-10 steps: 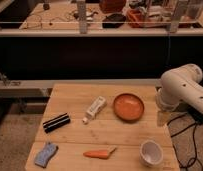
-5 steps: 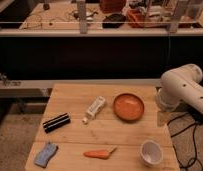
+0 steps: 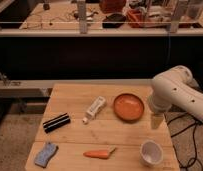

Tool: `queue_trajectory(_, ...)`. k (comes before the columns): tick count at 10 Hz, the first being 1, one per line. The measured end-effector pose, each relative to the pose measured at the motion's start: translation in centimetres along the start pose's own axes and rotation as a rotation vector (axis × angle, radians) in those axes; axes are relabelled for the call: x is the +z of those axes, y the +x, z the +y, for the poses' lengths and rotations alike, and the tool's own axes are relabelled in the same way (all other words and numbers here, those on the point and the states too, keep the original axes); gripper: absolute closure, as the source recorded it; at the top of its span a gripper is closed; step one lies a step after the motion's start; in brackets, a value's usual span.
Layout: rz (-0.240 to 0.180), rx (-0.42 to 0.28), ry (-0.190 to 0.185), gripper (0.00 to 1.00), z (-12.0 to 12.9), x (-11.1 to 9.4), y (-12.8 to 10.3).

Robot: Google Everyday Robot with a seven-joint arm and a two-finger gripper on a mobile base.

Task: Drag the pepper across the table

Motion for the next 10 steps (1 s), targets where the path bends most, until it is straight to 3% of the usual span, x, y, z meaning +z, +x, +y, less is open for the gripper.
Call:
queue_trajectory(3,-0.006,-0.036,-0.013,0.20,1.0,0.0,-0.7)
queue_trajectory(6,-0.019,-0.110,-0.025,0.20,1.8,0.0,-4.5)
queue_trajectory(10,-0.033,-0.198,-0.038,0.20,3.4,0.1,-6.1)
